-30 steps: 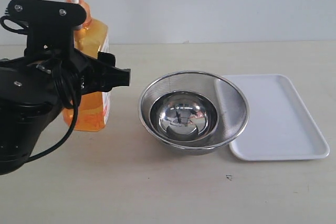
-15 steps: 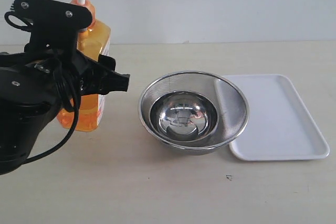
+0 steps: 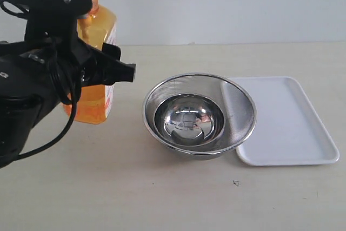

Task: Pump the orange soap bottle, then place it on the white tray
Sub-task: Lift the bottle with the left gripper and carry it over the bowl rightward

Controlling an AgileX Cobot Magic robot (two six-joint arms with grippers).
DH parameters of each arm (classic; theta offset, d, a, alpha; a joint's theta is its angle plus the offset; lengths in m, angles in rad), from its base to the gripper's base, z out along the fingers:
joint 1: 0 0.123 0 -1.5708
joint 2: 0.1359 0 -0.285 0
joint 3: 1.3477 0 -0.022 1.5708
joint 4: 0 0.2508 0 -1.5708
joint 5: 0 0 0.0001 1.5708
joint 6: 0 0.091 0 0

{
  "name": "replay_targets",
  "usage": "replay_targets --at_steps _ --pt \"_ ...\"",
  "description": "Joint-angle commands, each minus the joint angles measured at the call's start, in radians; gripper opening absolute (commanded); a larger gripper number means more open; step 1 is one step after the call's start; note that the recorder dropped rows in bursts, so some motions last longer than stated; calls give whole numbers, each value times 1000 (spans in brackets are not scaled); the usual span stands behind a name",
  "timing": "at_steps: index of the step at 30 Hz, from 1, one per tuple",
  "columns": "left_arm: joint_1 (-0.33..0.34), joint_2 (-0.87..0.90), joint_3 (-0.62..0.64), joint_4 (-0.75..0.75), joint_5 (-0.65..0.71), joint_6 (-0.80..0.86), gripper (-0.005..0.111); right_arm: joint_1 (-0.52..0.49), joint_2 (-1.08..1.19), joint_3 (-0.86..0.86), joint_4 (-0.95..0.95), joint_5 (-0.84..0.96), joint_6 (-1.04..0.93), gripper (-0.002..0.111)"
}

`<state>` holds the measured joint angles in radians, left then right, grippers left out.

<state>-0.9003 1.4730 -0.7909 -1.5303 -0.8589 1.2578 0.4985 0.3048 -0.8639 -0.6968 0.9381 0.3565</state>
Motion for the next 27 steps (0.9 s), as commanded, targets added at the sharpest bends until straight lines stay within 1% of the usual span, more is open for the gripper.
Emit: replay_targets --at_steps 1,4,8,13,15,21,24,27 --pt "-5 -85 -75 76 45 37 5 0 -5 4 12 20 -32 0" --pt "-5 -98 -117 76 91 89 5 0 -5 4 -11 22 -32 0" --pt "-5 -98 -216 76 217 126 5 0 -5 4 -73 56 -6 0" --pt "-5 -86 -285 76 278 130 5 0 -5 4 -122 121 27 0" --pt "-5 -55 -333 72 315 150 5 0 -5 4 -122 138 27 0" --pt "-7 29 -426 47 404 152 5 0 -5 4 -122 120 35 0" --pt "-7 100 -507 47 475 152 5 0 -5 4 -122 123 35 0" --pt "-7 140 -549 47 519 152 5 0 -5 4 -122 123 35 0"
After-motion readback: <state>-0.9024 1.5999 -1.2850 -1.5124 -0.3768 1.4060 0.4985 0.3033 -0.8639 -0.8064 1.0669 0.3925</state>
